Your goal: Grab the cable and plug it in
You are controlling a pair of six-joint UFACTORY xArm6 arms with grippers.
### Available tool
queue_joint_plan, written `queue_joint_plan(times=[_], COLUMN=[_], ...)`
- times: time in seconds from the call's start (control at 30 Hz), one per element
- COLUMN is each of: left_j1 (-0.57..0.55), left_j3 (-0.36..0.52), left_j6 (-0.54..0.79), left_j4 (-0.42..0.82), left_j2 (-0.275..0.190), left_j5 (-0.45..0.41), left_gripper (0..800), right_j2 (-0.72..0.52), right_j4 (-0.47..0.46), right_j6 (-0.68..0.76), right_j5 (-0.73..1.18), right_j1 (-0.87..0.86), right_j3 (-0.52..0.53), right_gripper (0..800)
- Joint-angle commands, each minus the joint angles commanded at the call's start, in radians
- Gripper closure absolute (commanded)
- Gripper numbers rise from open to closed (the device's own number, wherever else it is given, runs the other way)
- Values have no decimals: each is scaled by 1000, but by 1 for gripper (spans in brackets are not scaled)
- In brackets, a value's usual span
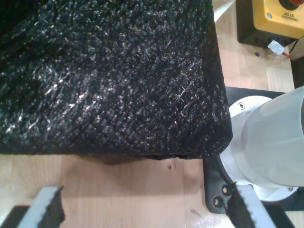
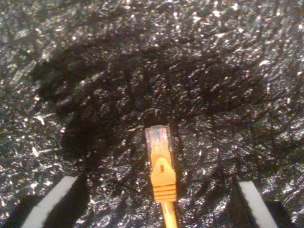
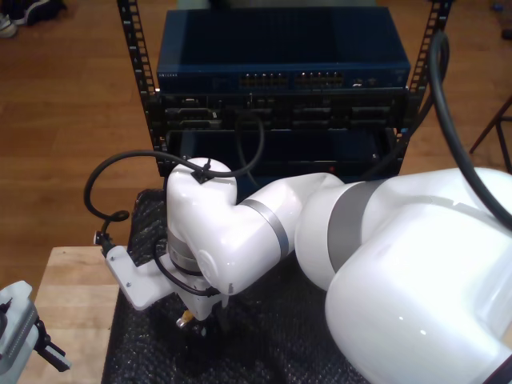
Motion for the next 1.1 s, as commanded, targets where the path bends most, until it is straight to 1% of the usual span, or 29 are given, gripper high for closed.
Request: queue_joint_plan(times=[0.07, 0.13, 0.3, 0.4, 0.73, 0.9, 1.07, 1.1], left_j1=[0, 0, 0, 0, 0, 0, 0, 0], left_j3=[0, 0, 0, 0, 0, 0, 0, 0], left_j6=[0, 0, 0, 0, 2, 2, 2, 2], left_j4=[0, 0, 0, 0, -6, -6, -6, -6], left_j2=[0, 0, 0, 0, 0, 0, 0, 0], left_j5=[0, 0, 0, 0, 0, 0, 0, 0], left_gripper=[0, 0, 0, 0, 0, 0, 0, 0], right_j2=[2, 2, 5, 9, 9, 9, 9, 9], right_j4=[-11, -29, -120, -157, -160, -161, -161, -161], right_j6=[6, 29, 100, 140, 146, 147, 147, 146], right_j5=[-5, -12, -15, -14, -14, -14, -14, -14], right_j1=[0, 0, 0, 0, 0, 2, 12, 15], right_j3=[0, 0, 0, 0, 3, 8, 8, 8], right_gripper=[72, 107, 156, 175, 201, 226, 265, 295])
